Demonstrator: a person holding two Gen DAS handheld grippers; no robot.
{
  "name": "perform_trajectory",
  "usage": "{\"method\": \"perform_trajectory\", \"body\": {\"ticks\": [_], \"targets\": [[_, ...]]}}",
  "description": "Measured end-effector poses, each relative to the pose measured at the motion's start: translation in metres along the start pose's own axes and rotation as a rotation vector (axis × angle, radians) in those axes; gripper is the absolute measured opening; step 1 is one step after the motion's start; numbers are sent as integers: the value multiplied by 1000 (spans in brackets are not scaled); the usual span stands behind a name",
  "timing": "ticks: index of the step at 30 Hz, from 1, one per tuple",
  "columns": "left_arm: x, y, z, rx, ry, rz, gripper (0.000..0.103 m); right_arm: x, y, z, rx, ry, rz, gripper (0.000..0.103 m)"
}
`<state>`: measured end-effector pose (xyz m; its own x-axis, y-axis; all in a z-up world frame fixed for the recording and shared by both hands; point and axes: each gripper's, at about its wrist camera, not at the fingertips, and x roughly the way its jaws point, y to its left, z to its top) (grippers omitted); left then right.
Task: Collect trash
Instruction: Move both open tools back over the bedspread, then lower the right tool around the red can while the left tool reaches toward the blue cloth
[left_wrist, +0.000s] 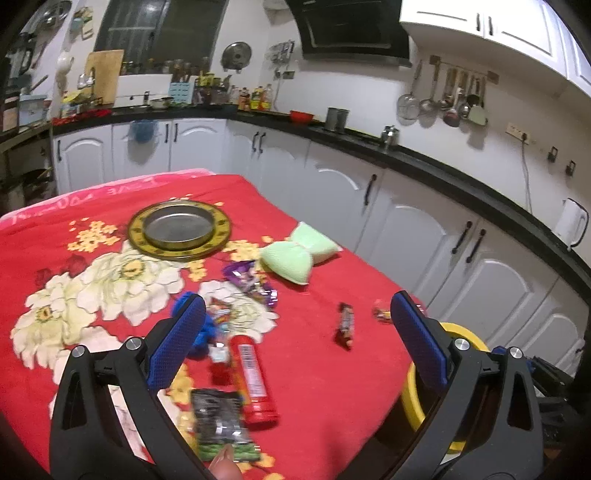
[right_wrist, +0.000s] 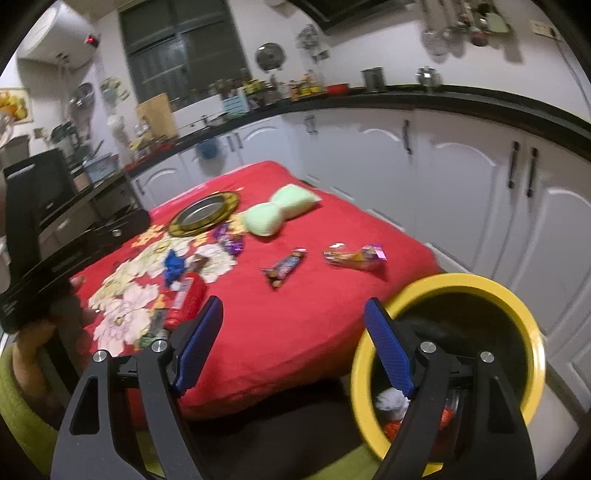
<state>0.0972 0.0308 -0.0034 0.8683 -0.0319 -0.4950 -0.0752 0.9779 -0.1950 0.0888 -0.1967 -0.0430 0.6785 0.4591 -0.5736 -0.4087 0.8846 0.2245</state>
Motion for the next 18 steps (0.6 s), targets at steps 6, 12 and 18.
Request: {"method": "perform_trajectory", "body": {"ticks": [6,12,18], "targets": [[0,32,8,-33,-7,54,92,19,34,4,-71,40,63,76],[6,63,14,-81,2,95,92,42,65,1,-126,105,120,76],[17,94,15,-152,31,105,92,67,92,-1,-167,150,145,76]]}}
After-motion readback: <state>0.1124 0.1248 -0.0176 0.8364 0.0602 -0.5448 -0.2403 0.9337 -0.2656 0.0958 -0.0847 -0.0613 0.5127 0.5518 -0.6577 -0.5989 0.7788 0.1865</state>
